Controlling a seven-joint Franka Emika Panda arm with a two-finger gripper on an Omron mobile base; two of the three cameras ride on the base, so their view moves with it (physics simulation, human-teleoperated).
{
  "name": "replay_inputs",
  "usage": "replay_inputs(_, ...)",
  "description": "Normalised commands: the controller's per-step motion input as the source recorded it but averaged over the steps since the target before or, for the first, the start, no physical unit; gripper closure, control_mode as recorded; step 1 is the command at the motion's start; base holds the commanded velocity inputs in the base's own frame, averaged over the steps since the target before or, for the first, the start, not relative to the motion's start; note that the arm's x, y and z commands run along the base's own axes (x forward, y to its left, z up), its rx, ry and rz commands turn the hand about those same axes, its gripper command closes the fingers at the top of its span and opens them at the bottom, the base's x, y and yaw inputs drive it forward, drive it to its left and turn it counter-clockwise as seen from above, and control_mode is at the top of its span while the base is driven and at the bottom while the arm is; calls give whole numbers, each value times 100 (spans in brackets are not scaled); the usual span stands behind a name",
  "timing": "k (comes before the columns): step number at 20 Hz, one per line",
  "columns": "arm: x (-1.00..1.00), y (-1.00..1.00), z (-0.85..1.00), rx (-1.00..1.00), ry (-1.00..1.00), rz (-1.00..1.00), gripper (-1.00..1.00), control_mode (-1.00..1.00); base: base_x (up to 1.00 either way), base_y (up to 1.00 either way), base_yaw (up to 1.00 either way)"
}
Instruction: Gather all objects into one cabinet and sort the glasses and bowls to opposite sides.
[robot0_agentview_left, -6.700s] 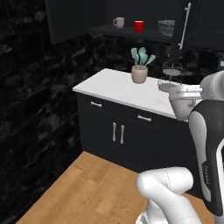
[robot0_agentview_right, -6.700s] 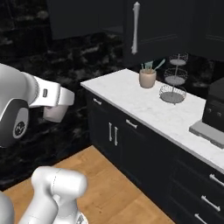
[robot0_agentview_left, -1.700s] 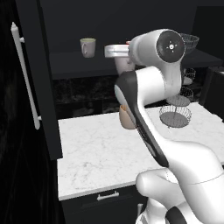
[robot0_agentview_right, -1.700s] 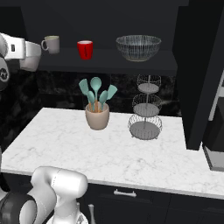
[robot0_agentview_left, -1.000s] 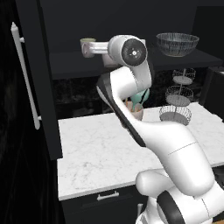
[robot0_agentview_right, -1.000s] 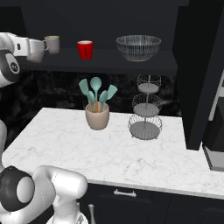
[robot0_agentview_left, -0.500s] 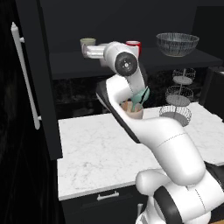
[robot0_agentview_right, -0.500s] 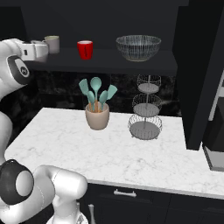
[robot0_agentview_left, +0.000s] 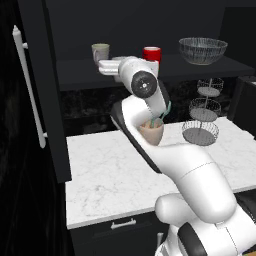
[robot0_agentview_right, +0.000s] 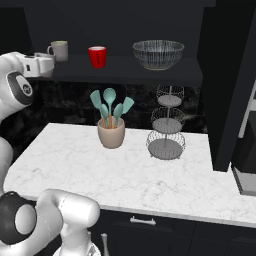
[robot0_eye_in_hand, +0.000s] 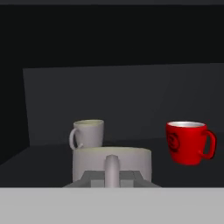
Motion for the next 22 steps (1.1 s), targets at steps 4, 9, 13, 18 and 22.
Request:
replay_inputs(4,-26,1,-19,0,0,0,100,-100,0,0,0)
replay_inputs(9,2,0,12,2,-4,0,100,-100,0,0,0)
replay_inputs(13,37,0,32,5,-7,0,100,-100,0,0,0)
replay_inputs(18,62,1,7,1,0,0,100,-100,0,0,0)
replay_inputs(22,43,0,-35,0,0,0,100,-100,0,0,0)
